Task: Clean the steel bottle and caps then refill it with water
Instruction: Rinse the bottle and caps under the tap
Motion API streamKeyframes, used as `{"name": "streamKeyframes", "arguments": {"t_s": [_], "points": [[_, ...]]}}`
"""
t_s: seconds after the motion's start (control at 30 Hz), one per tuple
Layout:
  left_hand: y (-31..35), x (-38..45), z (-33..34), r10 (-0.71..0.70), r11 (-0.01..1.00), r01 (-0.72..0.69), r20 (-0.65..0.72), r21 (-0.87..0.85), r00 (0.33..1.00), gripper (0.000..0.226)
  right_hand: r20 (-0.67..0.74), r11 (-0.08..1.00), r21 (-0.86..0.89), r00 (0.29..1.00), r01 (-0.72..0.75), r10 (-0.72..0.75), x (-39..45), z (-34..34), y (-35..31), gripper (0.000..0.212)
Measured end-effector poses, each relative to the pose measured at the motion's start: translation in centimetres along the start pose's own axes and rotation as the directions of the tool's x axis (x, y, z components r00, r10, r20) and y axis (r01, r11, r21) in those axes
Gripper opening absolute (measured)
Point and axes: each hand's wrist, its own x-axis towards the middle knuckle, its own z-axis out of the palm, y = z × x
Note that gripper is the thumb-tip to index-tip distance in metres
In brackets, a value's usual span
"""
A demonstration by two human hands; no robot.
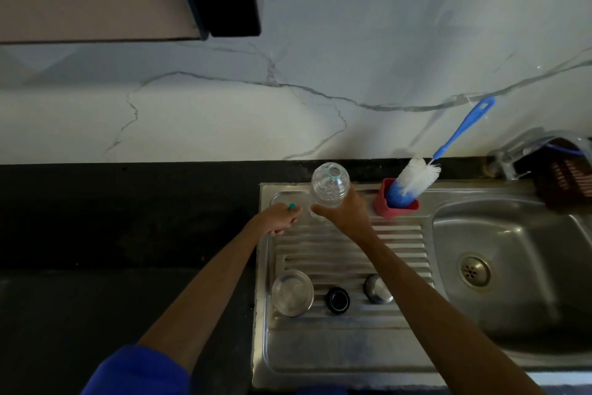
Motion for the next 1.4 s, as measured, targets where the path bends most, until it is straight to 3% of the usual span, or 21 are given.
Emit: {"name": "streamKeyframes", "arguments": {"t_s": [0.17,0.23,0.3,0.37,0.47,0.57,0.63,0.7,0.8,0.9,1.03,1.1,1.17,1.23,1.33,1.4], "points": [[0.2,0.9,-0.1,0.059,0.997,-0.06,-0.039,-0.037,0.998,0.046,-0.009,1.0,-0.017,1.0,-0.006,0.006,0.2,-0.1,0.2,0.085],[0.6,0.5,0.1,0.173,0.983,-0.18,-0.158,-0.033,0.972,0.047,-0.014,1.0,-0.01,1.0,-0.002,0.002,0.1,-0.1,0.1,0.086],[1.2,-0.6,-0.5,0.317,0.945,-0.326,-0.342,0.033,0.884,0.046,-0.013,1.0,-0.018,1.0,0.004,-0.004,0.2,0.1,0.0,0.085],[2.0,-2.2,-1.4,0.461,0.885,-0.434,-0.441,0.167,0.77,0.039,-0.018,1.0,-0.023,1.0,0.004,-0.004,0.3,0.2,-0.1,0.085],[4.2,-5.0,-3.2,0.607,0.791,-0.531,-0.502,0.305,0.616,0.032,-0.024,1.0,-0.024,1.0,-0.007,0.007,0.4,0.2,-0.3,0.089],[6.9,-8.1,-3.4,0.718,0.696,-0.509,-0.472,0.507,0.511,0.045,-0.025,1.0,-0.019,1.0,-0.012,0.011,0.3,0.3,-0.3,0.09],[8.3,-9.2,-2.8,0.762,0.623,-0.423,-0.387,0.658,0.519,0.052,-0.019,1.0,-0.008,1.0,0.001,-0.001,0.2,0.3,-0.5,0.09],[9.2,-9.6,-2.3,0.744,0.574,-0.297,-0.334,0.763,0.578,0.055,-0.021,1.0,-0.005,1.0,0.001,-0.001,0.3,0.4,-0.4,0.09],[9.9,-10.2,-1.7,0.725,0.531,-0.191,-0.327,0.825,0.606,0.056,-0.015,0.999,-0.033,1.0,-0.022,0.021,0.6,0.6,0.1,0.088],[10.0,-11.0,-1.4,0.714,0.536,-0.214,-0.302,0.817,0.632,0.062,0.008,0.997,-0.078,1.0,-0.024,0.025,1.2,1.1,1.1,0.085],[10.2,-12.4,-1.5,0.661,0.599,-0.317,-0.23,0.736,0.714,0.076,0.006,0.997,-0.072,1.0,-0.02,0.02,2.4,1.9,3.2,0.086],[9.9,-12.6,-1.7,0.659,0.607,-0.375,-0.18,0.701,0.731,0.084,0.022,0.996,-0.078,0.999,-0.032,0.034,1.4,1.2,1.2,0.076],[9.6,-12.8,-1.9,0.681,0.596,-0.458,-0.113,0.66,0.723,0.084,0.017,0.997,-0.067,0.999,-0.046,0.047,1.0,0.9,0.6,0.071],[9.5,-12.9,-2.1,0.722,0.545,-0.488,-0.086,0.682,0.687,0.082,-0.009,0.999,-0.042,1.0,-0.03,0.029,0.5,0.5,-0.1,0.086],[10.2,-13.0,-2.4,0.783,0.511,-0.489,-0.149,0.707,0.604,0.066,-0.03,1.0,-0.025,1.0,-0.011,0.01,0.1,0.3,-0.4,0.093],[10.8,-13.2,-2.6,0.773,0.531,-0.47,-0.177,0.705,0.609,0.055,-0.027,0.999,-0.006,0.999,-0.033,0.032,-0.2,-0.1,-1.1,0.097]]}}
